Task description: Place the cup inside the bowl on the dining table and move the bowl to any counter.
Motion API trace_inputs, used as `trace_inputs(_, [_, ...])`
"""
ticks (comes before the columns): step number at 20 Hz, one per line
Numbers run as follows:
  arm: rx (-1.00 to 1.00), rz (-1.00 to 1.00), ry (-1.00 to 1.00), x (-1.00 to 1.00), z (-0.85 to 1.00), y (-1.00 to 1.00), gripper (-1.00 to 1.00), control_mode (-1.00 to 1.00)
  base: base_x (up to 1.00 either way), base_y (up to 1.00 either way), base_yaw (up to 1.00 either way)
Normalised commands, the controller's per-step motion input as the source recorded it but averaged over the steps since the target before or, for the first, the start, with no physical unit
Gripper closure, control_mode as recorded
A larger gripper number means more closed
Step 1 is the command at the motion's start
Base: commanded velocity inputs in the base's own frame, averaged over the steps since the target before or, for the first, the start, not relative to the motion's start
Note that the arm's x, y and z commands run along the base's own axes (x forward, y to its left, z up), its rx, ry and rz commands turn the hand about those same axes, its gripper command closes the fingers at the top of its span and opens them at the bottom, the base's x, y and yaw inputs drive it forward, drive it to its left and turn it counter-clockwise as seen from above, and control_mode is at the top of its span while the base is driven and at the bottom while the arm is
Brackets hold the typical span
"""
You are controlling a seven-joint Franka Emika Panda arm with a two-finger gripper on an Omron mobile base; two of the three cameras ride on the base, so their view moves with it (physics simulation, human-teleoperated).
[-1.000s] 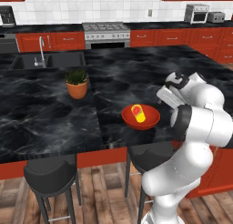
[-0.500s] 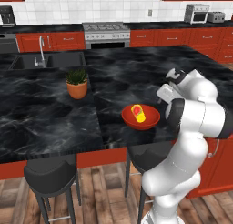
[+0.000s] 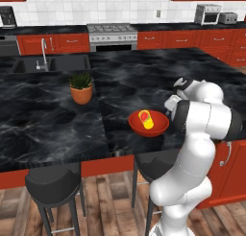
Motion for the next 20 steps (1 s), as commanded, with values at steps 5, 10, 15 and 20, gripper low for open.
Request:
trace_inputs(5, [0.00, 0.05, 0.00, 0.12, -0.14, 0.00, -1.00, -1.00, 0.00, 0.00, 0.00])
trace_inputs(10, [0.00, 0.05, 0.00, 0.23, -0.06, 0.00, -1.00, -1.00, 0.00, 0.00, 0.00])
trace_inputs(15, [0.00, 0.05, 0.00, 0.20, -0.14, 0.00, -1.00, -1.00, 0.00, 0.00, 0.00])
trace_inputs(20, [0.00, 0.04, 0.00, 0.07, -0.09, 0.00, -1.00, -1.00, 0.00, 0.00, 0.00])
